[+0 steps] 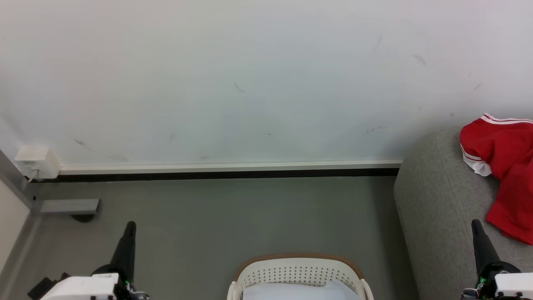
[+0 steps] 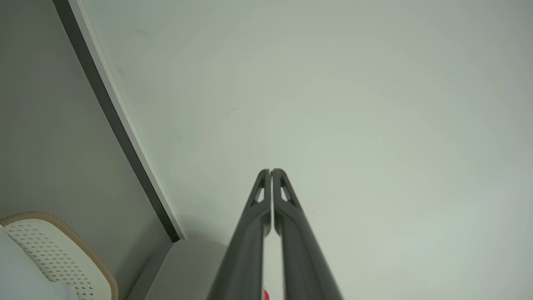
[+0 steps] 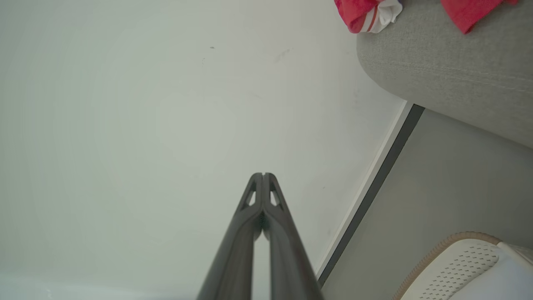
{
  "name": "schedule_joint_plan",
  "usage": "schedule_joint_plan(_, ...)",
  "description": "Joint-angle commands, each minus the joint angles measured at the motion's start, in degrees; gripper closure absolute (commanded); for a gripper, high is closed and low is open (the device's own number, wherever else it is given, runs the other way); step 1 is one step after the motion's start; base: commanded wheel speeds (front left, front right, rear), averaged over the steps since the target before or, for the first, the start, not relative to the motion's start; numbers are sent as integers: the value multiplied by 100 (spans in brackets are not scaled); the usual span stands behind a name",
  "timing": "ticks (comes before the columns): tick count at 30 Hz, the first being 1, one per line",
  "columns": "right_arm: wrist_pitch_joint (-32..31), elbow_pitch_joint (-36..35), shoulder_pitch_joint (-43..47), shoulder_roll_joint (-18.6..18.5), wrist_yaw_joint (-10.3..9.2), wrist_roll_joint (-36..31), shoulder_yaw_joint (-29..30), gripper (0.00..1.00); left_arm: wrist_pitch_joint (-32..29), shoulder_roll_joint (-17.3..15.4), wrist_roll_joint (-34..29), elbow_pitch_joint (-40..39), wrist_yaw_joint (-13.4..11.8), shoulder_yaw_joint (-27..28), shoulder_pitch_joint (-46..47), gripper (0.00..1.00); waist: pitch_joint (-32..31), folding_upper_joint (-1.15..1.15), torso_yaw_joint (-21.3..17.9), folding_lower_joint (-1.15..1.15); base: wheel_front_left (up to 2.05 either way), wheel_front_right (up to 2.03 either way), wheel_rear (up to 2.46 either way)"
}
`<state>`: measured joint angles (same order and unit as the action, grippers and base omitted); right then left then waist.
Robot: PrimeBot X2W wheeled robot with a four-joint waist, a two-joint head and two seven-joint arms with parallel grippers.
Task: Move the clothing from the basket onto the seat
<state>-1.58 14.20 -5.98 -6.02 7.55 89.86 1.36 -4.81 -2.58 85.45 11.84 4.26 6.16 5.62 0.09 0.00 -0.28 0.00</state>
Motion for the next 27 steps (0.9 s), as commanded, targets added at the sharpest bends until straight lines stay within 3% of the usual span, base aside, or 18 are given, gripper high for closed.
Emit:
schedule_joint_plan(1, -30, 2, -98, -52, -10, 119, 29, 100, -30, -48, 146, -47, 45, 26, 72, 100, -2, 0, 2, 0, 0, 0, 0)
schedule_joint_plan(16, -135, 26, -109, -71, -12, 683, 49, 100, -188, -51, 720, -82, 49, 62, 80, 100, -18, 0, 25, 0, 0, 0, 0)
schedule_joint_plan(27, -93, 20, -102, -90, -12, 707, 10, 100, -196, -50, 726, -80, 50, 61, 77, 100, -18, 0, 26, 0, 0, 0, 0)
